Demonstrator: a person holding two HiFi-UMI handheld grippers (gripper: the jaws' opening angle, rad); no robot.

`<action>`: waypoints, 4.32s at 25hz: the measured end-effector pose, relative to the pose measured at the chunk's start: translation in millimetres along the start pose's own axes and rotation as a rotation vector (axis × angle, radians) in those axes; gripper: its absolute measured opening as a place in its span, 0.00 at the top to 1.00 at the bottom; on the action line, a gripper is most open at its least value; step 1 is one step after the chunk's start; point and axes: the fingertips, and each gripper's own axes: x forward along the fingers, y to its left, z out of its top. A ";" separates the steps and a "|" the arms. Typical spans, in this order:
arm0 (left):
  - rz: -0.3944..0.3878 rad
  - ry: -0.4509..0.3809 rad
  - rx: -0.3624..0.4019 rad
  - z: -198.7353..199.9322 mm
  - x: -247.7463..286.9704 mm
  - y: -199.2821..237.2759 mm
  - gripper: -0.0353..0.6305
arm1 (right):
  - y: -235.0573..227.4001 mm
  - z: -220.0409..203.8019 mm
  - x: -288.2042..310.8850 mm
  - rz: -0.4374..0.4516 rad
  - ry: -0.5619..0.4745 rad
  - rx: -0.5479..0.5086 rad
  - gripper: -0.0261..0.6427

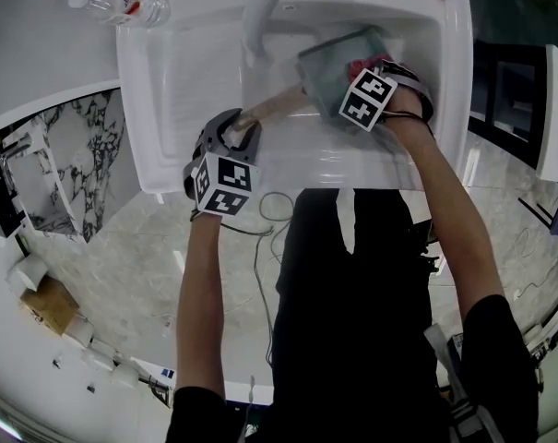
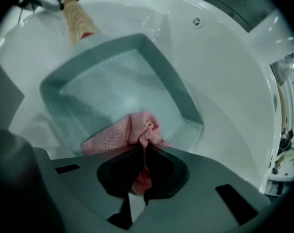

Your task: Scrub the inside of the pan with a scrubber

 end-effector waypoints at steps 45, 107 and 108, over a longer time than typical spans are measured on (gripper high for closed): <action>0.009 0.000 0.054 -1.2 2.0 1.9 0.71 | -12.1 133.3 -29.8 0.064 -0.487 0.197 0.91; 0.054 0.039 0.125 -1.7 5.7 1.4 0.71 | 21.3 124.6 -39.3 0.378 -0.488 0.484 0.90; 0.054 0.040 0.124 -1.8 5.7 1.7 0.70 | 14.7 129.1 -38.2 0.324 -0.501 0.475 0.90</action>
